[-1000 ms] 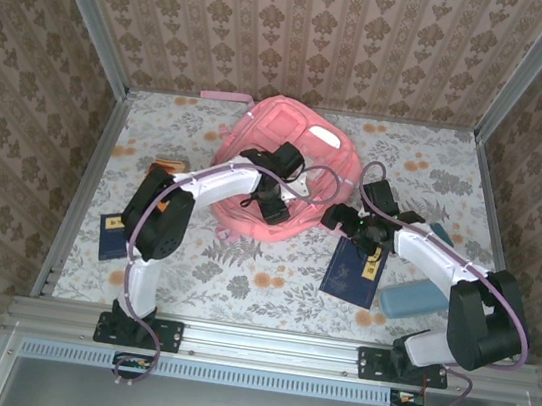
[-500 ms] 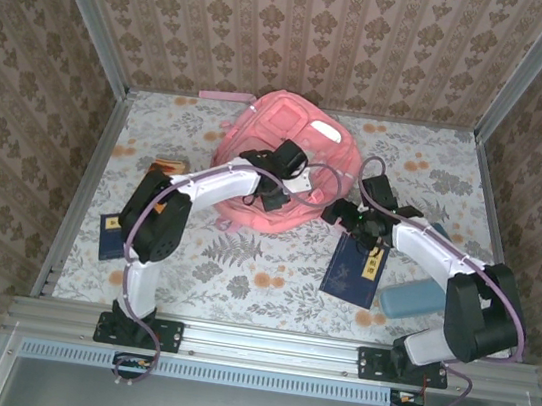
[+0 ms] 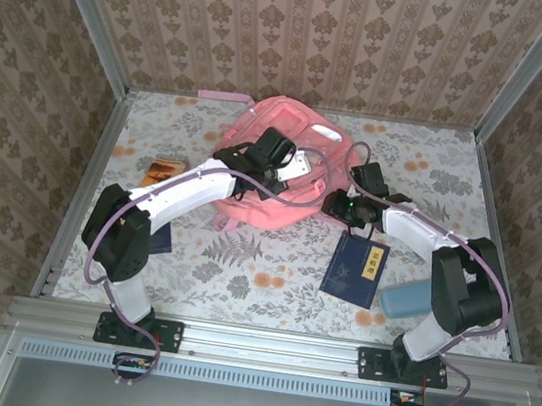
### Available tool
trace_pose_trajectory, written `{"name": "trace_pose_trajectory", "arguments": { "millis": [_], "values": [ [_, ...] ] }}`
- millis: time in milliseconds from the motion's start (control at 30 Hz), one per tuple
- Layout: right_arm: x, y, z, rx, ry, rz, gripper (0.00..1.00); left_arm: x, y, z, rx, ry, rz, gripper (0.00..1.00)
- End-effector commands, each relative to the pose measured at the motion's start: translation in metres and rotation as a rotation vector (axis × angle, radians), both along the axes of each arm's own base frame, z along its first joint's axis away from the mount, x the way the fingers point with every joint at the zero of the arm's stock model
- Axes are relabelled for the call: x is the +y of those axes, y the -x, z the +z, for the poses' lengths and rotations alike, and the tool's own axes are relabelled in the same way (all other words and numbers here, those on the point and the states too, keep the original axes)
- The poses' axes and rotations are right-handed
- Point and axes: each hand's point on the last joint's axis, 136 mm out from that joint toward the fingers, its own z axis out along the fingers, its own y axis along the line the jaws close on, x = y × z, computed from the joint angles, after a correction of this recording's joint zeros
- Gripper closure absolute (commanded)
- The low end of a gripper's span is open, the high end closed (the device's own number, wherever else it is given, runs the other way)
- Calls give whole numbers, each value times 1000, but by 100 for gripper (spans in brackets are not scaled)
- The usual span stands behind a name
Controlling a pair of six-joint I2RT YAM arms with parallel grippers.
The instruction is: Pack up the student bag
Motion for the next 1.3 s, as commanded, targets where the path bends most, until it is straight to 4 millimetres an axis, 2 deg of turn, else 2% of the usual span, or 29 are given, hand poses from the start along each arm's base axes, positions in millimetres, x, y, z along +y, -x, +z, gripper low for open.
{"name": "trace_pose_trajectory", "arguments": {
  "millis": [0,100,333,467,667,833,900,1033,1267],
  "values": [
    [7,-12,4,-62,23,81,67,-5,-12,51,-138,101,15,95],
    [3,-15,-1,-85,64,107,71,-3,-14,53,-151,96,24,96],
    [14,-13,-1,-131,82,250,78,5,-18,65,-212,79,46,98],
    [20,-5,9,-175,90,317,75,15,-21,72,-254,53,66,98],
    [30,-1,23,-199,48,352,63,29,-21,91,-293,61,74,99],
    [48,2,42,-290,8,444,64,35,-20,107,-316,92,77,99],
    [54,4,46,-318,17,488,71,36,-21,110,-325,94,82,100],
    [53,4,45,-341,82,510,75,40,-23,113,-340,91,95,100],
    [39,-6,42,-375,178,473,69,41,-21,118,-346,101,88,100]
  ]
}}
